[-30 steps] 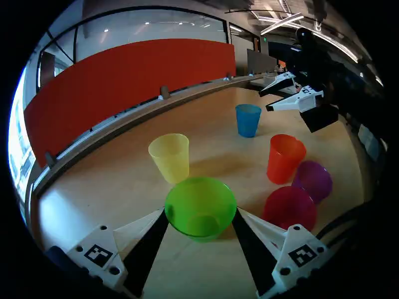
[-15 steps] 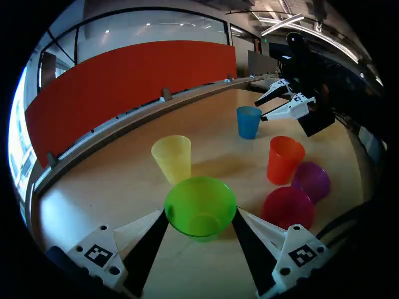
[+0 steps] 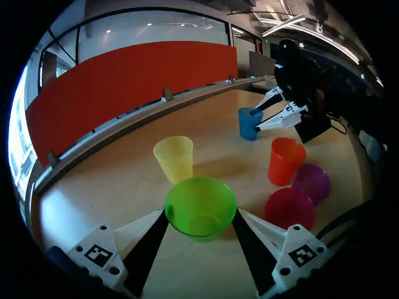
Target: Pour water
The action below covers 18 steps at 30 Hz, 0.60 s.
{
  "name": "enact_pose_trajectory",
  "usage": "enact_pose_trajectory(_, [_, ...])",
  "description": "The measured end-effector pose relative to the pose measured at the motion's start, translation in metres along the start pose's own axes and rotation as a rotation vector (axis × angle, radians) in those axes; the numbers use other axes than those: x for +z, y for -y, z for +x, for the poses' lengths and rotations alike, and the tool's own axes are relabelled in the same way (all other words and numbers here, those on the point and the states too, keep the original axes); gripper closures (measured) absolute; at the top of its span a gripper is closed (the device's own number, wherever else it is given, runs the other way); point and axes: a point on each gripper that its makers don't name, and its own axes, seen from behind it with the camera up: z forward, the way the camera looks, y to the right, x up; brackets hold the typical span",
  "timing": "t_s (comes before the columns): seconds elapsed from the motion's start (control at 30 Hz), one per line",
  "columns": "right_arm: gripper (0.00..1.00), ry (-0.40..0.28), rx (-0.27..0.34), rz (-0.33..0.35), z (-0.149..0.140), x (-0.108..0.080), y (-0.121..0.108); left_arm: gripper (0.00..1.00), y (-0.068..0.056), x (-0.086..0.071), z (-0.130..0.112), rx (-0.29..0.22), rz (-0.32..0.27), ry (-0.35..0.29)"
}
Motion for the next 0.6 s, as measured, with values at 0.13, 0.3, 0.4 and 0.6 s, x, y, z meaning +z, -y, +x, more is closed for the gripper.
enact_pose_trajectory(0.13, [0.0, -0.001, 0.007, -0.002, -0.0006, 0.0048, -0.0003, 0.14, 0.0006, -0.0001, 0.0004, 0.0, 0.0, -0.001])
enact_pose_trajectory(0.3, [0.01, -0.01, 0.018, -0.007, 0.001, 0.0077, -0.002, 0.14, 0.0013, -0.0004, 0.0009, 0.001, 0.0, -0.001])
enact_pose_trajectory(0.4, [0.04, -0.017, 0.026, -0.006, 0.0025, 0.0081, -0.0024, 0.14, 0.0016, -0.0006, 0.0007, 0.001, 0.002, 0.0])
enact_pose_trajectory(0.6, [0.06, -0.023, 0.035, -0.002, 0.0015, 0.0095, -0.0022, 0.14, 0.0015, -0.0006, 0.0002, 0.005, 0.005, 0.002])
